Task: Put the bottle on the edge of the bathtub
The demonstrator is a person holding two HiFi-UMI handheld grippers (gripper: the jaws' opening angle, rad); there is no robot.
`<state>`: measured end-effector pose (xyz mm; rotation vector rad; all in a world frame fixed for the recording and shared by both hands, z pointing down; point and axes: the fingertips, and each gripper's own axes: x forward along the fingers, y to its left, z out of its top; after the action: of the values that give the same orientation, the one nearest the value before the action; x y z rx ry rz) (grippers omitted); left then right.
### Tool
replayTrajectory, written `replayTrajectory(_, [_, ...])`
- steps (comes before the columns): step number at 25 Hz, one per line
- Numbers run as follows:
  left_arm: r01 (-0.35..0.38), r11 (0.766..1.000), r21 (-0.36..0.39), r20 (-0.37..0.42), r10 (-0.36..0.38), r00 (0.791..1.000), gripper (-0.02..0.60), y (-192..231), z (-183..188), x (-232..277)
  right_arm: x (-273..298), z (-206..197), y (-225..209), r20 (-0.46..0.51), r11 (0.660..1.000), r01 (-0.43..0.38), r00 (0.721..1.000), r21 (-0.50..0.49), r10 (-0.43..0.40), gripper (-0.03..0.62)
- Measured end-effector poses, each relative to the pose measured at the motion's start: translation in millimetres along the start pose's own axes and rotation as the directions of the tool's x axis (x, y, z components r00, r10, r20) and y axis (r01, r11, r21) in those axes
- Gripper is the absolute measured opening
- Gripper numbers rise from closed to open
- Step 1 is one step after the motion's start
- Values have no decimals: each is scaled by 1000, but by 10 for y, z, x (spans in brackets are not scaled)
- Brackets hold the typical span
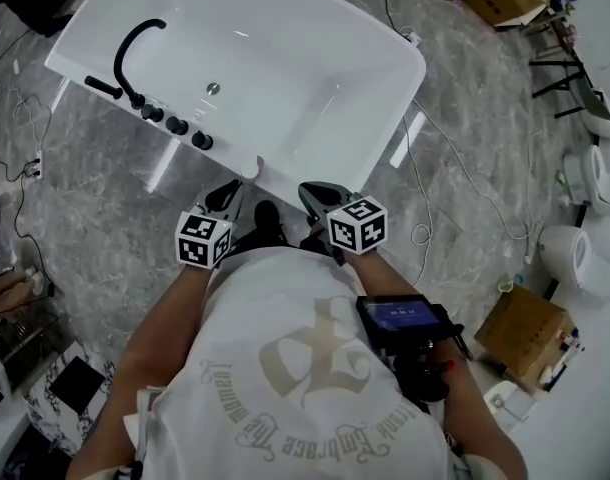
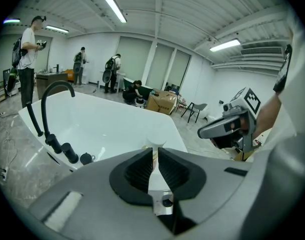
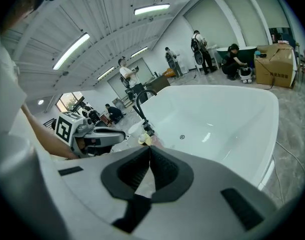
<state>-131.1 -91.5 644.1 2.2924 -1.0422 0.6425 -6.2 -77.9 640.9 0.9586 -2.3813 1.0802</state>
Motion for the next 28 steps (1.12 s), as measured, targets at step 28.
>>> replayTrajectory(28, [109, 990, 84, 142, -120, 982, 12, -346, 564, -317, -338, 625, 296, 190, 981, -10, 981, -191, 47, 6])
